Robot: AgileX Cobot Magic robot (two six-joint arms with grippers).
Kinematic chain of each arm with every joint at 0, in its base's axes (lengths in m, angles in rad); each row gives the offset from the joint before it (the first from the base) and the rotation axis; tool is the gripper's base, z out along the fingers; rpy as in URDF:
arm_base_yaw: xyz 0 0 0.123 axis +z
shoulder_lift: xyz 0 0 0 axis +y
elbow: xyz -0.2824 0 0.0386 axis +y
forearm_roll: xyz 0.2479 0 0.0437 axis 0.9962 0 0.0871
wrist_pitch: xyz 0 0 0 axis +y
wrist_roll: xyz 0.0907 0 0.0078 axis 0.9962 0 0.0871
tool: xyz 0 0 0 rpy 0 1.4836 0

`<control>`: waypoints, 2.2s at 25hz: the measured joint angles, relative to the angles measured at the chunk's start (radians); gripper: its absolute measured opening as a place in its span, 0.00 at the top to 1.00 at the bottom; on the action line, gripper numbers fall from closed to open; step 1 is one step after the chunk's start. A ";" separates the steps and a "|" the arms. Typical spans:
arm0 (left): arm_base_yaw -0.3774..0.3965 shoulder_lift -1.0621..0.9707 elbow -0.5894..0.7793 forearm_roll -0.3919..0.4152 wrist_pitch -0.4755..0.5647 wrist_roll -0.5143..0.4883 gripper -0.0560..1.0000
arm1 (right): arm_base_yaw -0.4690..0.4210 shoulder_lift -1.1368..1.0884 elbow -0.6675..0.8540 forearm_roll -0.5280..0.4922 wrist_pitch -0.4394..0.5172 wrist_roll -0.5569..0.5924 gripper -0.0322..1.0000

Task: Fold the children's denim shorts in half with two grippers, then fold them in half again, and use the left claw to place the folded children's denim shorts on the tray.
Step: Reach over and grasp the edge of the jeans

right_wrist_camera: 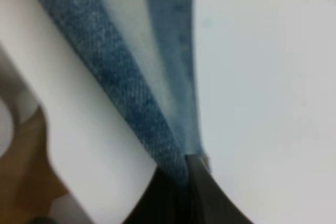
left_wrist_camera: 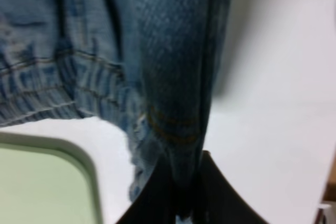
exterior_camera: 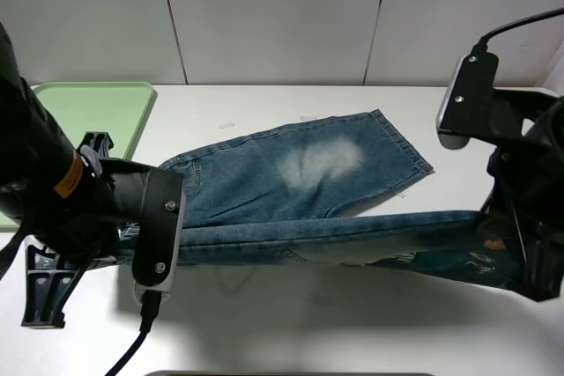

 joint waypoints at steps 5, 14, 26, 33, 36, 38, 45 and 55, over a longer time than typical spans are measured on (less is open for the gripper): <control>0.000 0.000 0.000 0.072 -0.031 -0.062 0.92 | -0.053 0.127 -0.125 -0.057 -0.018 -0.034 1.00; 0.173 0.000 0.000 0.164 -0.148 -0.180 0.92 | -0.085 0.362 -0.358 -0.092 -0.056 -0.151 1.00; 0.411 0.010 0.003 0.175 -0.373 -0.185 0.92 | -0.115 0.545 -0.430 -0.198 -0.271 -0.181 1.00; 0.411 0.099 0.003 0.157 -0.423 -0.185 0.92 | -0.209 0.587 -0.442 -0.199 -0.445 -0.221 1.00; 0.411 0.113 0.003 0.155 -0.457 -0.185 0.92 | -0.242 0.627 -0.442 -0.196 -0.499 -0.241 1.00; 0.411 0.125 0.002 0.155 -0.475 -0.185 0.92 | -0.258 0.650 -0.444 -0.196 -0.541 -0.247 1.00; 0.411 0.185 0.001 0.183 -0.497 -0.186 0.92 | -0.269 0.720 -0.480 -0.198 -0.614 -0.248 1.00; 0.417 0.195 0.008 0.249 -0.470 -0.237 0.34 | -0.283 0.728 -0.480 -0.282 -0.620 -0.207 0.53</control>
